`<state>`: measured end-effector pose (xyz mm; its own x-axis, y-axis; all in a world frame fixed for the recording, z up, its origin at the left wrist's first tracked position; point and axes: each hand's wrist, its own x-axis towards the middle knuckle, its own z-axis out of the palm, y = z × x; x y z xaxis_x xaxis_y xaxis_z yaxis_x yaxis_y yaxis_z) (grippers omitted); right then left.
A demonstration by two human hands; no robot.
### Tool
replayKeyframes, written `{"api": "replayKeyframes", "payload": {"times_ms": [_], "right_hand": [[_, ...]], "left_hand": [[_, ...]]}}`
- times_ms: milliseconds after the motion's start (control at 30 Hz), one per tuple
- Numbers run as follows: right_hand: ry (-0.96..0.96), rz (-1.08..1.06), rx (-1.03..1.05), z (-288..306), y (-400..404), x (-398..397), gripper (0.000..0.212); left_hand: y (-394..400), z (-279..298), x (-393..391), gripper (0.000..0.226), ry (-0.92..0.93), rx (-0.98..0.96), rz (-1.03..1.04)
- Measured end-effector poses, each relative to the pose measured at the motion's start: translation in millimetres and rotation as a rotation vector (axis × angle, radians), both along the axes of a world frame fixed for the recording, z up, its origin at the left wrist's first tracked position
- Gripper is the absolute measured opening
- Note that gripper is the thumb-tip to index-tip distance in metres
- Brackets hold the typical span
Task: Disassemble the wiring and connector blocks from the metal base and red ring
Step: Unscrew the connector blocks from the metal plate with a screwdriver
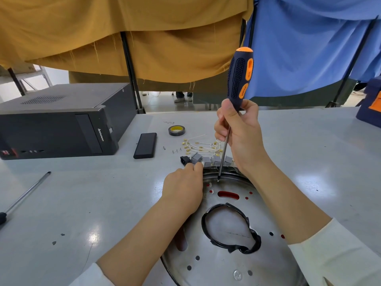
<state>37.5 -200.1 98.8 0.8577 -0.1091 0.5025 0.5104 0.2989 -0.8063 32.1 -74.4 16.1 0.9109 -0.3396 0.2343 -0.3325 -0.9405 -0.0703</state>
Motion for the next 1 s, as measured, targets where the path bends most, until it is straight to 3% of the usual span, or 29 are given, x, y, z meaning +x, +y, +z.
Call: {"api": "replayKeyframes", "payload": {"times_ms": [100, 233, 533, 667, 767, 1000], "right_hand": [[-0.018, 0.001, -0.016, -1.7, 0.7, -0.7, 0.012], [-0.003, 0.052, 0.019, 0.4, 1.3, -1.1, 0.034], [-0.006, -0.005, 0.002, 0.7, -0.7, -1.4, 0.028], [0.013, 0.061, 0.001, 0.1, 0.5, 0.4, 0.039], [0.020, 0.075, 0.016, 0.1, -0.6, 0.4, 0.030], [-0.009, 0.031, -0.019, -1.6, -0.5, 0.8, 0.032]], "left_hand": [[0.5, 0.2, -0.3, 0.024, 0.008, -0.001, 0.003], [0.7, 0.7, -0.9, 0.022, 0.006, 0.007, 0.002], [0.3, 1.5, -1.1, 0.021, 0.005, 0.006, -0.001], [0.6, 1.4, -1.2, 0.020, 0.009, 0.008, -0.001], [0.5, 1.4, -1.2, 0.020, 0.007, 0.010, -0.002], [0.7, 1.4, -1.4, 0.020, 0.002, 0.005, 0.001]]}}
